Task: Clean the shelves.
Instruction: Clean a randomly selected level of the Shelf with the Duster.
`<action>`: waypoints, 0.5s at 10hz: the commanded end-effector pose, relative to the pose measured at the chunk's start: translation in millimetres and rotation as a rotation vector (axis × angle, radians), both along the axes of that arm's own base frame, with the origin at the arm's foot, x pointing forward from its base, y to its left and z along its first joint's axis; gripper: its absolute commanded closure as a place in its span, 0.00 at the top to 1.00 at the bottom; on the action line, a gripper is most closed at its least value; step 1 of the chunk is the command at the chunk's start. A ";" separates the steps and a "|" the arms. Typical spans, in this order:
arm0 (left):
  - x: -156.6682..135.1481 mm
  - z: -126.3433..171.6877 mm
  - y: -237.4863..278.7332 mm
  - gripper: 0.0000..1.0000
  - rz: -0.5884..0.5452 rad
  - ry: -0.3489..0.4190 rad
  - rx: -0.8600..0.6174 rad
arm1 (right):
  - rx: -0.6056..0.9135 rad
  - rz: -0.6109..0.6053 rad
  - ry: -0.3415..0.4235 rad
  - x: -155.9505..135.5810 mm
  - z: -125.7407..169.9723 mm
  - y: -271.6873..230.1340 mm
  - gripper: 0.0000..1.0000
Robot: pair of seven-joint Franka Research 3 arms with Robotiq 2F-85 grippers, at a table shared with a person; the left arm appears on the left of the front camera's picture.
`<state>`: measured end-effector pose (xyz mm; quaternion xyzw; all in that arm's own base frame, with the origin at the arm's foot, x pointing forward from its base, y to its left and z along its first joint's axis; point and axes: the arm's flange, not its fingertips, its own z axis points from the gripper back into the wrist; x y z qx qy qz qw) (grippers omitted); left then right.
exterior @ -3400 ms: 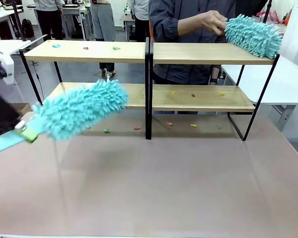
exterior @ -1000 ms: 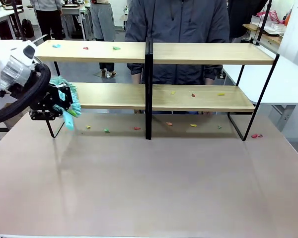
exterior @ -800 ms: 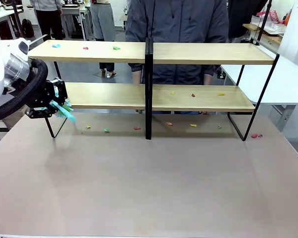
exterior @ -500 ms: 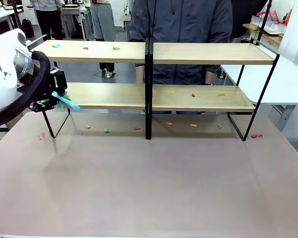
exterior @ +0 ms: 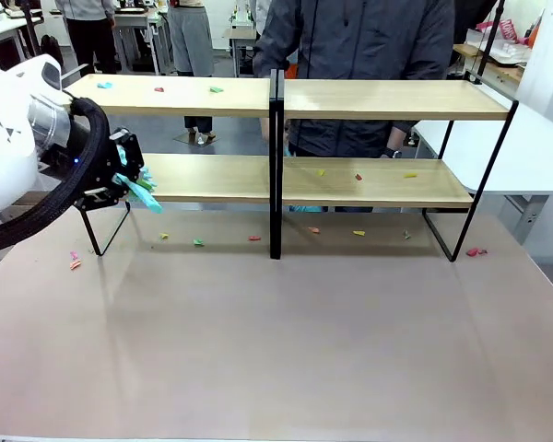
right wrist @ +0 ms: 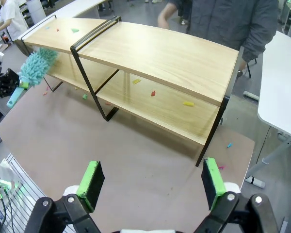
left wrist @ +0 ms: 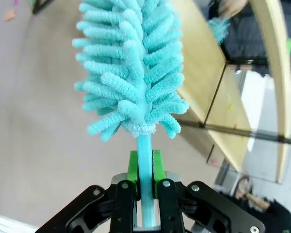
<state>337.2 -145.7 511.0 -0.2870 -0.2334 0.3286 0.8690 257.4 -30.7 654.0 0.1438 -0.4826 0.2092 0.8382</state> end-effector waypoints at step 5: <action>-86.5 2.4 124.7 0.13 -1.088 0.035 -0.094 | 0.003 0.002 -0.001 0.5 0.2 -0.7 1.00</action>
